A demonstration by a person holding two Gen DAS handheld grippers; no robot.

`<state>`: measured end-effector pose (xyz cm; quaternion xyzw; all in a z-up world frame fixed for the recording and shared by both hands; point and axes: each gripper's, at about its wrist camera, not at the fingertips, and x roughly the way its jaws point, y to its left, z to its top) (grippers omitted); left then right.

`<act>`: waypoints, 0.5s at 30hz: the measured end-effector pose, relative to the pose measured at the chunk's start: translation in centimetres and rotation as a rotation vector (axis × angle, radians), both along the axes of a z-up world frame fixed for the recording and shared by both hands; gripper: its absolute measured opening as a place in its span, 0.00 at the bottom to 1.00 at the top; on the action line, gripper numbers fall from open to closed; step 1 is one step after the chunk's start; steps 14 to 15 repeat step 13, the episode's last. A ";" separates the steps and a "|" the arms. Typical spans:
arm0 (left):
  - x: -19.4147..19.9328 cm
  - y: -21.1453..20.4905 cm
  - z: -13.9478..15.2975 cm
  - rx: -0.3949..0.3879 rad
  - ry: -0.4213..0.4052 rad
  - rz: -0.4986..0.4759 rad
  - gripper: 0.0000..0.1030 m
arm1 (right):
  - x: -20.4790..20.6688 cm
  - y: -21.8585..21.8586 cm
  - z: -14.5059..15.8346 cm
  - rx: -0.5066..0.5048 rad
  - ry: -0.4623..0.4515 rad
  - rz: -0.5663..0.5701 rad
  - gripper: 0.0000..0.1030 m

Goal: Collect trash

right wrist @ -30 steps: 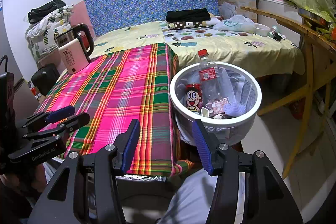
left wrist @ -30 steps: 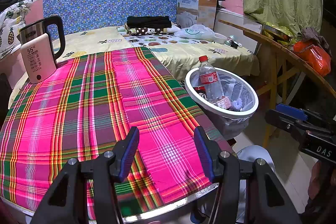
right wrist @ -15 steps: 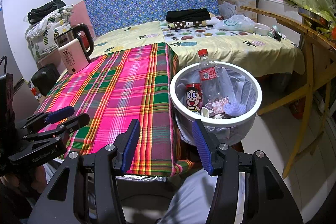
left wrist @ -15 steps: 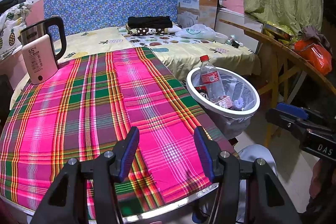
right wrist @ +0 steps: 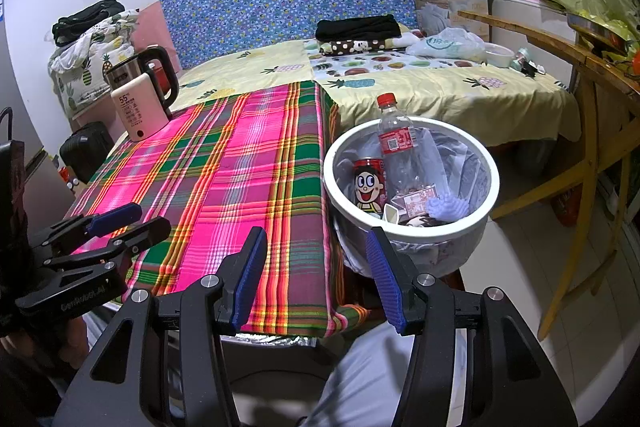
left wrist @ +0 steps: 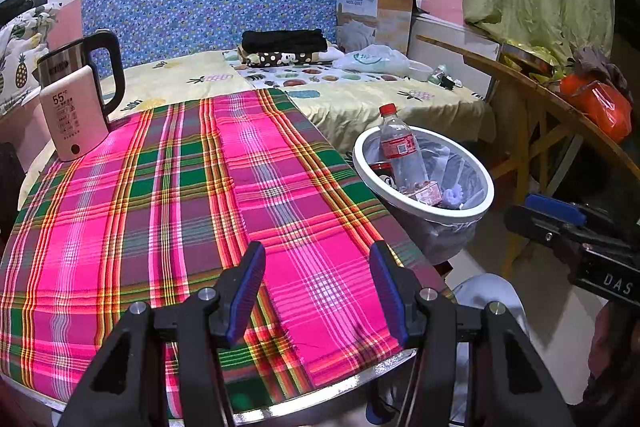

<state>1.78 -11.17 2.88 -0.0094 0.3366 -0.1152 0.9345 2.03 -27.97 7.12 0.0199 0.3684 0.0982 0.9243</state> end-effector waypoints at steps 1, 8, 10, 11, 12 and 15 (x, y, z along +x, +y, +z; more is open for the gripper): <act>0.0 0.0 0.0 0.002 0.002 0.000 0.55 | 0.0 0.0 0.0 -0.001 0.000 -0.001 0.52; 0.0 0.1 -0.1 0.003 0.001 0.000 0.55 | 0.0 0.1 0.0 0.000 0.002 -0.001 0.52; 0.1 0.1 -0.1 0.003 0.003 0.003 0.55 | 0.0 0.1 0.0 -0.001 0.002 0.000 0.52; 0.1 0.0 -0.1 0.003 0.003 0.003 0.55 | 0.0 0.0 0.0 0.000 0.002 -0.001 0.52; 0.1 -0.1 -0.1 0.003 0.004 0.004 0.55 | 0.0 0.1 0.0 0.000 0.002 -0.001 0.52; 0.1 0.1 -0.1 0.003 0.006 0.005 0.55 | 0.0 0.1 0.0 -0.001 0.001 -0.002 0.52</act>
